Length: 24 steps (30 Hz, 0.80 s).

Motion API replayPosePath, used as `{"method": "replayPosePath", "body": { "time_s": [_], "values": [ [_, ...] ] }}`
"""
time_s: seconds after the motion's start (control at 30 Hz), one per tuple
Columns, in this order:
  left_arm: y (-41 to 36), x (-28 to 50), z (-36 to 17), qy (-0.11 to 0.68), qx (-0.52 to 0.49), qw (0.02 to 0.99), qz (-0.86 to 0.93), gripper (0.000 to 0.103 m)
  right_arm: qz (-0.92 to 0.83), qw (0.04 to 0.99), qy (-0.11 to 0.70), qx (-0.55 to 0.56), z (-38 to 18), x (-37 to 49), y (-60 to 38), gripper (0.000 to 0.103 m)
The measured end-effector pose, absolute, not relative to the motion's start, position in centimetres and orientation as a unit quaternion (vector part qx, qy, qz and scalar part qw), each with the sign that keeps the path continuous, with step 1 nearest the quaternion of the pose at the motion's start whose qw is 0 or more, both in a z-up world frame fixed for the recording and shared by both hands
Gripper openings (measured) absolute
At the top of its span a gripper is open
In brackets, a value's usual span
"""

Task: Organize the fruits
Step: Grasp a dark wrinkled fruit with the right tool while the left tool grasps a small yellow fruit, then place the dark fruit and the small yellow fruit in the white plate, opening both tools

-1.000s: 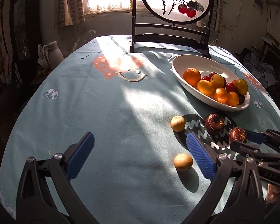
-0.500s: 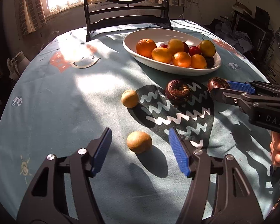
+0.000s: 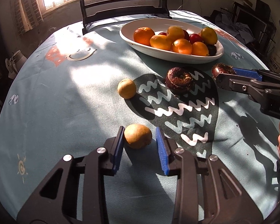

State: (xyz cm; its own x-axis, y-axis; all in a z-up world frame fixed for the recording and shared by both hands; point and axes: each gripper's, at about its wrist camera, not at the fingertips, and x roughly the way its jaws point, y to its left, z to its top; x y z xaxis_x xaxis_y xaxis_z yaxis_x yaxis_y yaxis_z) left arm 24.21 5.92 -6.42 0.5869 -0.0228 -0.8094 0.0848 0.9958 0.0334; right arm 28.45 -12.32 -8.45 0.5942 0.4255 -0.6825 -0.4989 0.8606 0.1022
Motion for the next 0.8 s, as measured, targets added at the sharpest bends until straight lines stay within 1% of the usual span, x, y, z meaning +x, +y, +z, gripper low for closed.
{"method": "replayPosePath", "body": {
  "time_s": [0.1, 0.37, 0.57, 0.7, 0.8],
  "values": [
    [5.8, 24.2, -6.4, 0.452, 0.040, 0.891, -0.026, 0.029, 0.259, 0.891, 0.369, -0.050, -8.5, 28.5, -12.3, 0.044],
    [6.4, 23.8, -5.4, 0.437, 0.020, 0.899, -0.030, 0.029, 0.290, 0.889, 0.351, -0.051, -8.3, 28.1, -11.7, 0.044],
    [6.2, 22.8, -3.8, 0.401, 0.008, 0.915, -0.051, 0.029, 0.294, 0.915, 0.275, -0.007, -6.4, 28.3, -12.5, 0.044],
    [6.3, 22.4, -2.6, 0.377, -0.010, 0.923, -0.071, 0.029, 0.256, 0.936, 0.234, 0.053, -5.0, 30.5, -13.9, 0.044],
    [6.4, 22.9, -1.7, 0.373, -0.033, 0.923, -0.083, 0.029, 0.217, 0.953, 0.203, 0.061, -4.2, 32.7, -14.7, 0.044]
  ]
}}
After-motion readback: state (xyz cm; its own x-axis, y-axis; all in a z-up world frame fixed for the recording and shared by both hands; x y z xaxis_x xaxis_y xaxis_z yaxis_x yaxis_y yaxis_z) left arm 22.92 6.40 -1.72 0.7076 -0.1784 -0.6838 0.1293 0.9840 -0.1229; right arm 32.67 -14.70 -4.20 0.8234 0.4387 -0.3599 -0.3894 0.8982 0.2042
